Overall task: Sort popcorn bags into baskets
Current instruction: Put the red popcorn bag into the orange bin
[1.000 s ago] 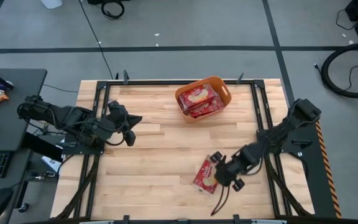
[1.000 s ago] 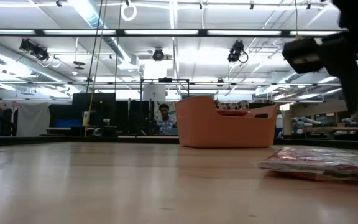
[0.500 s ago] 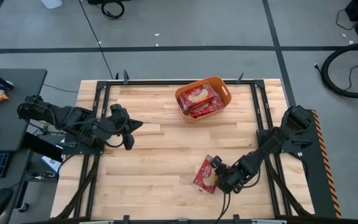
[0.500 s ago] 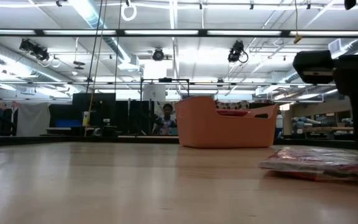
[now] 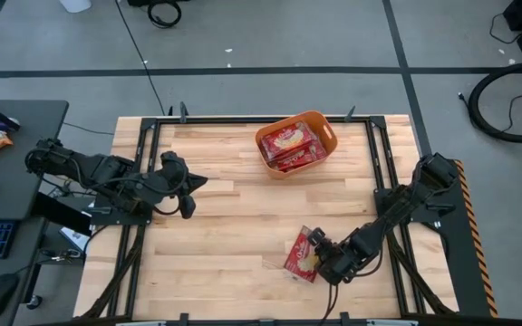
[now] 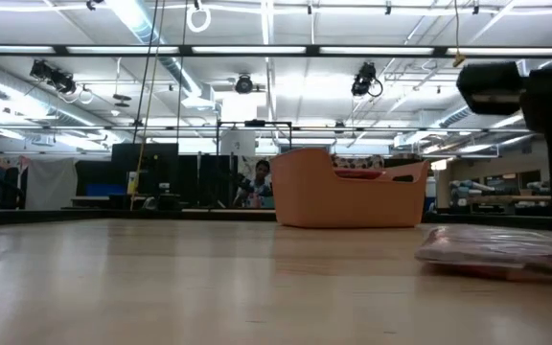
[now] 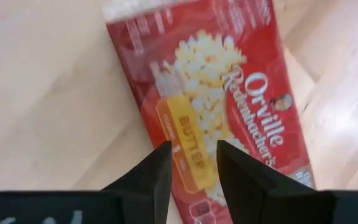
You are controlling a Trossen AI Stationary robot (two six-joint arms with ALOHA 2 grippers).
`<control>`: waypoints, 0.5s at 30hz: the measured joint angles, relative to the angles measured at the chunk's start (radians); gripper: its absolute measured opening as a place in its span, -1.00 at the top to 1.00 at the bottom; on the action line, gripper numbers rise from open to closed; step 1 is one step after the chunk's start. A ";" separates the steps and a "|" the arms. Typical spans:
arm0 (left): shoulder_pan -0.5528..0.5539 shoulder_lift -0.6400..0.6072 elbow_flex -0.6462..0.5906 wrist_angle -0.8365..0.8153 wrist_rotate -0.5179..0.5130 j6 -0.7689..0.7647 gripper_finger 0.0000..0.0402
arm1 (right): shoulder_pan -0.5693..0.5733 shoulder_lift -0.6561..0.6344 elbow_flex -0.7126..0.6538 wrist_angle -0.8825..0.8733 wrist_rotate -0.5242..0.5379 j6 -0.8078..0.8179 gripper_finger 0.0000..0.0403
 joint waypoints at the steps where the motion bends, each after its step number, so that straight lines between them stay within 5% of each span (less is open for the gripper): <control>1: 0.000 0.000 0.000 -0.005 0.000 0.000 0.93 | 0.004 -0.001 0.007 -0.002 0.000 0.001 0.35; 15: 0.000 0.000 0.000 -0.040 0.000 0.002 0.93 | 0.034 0.001 -0.043 0.011 0.025 0.028 0.35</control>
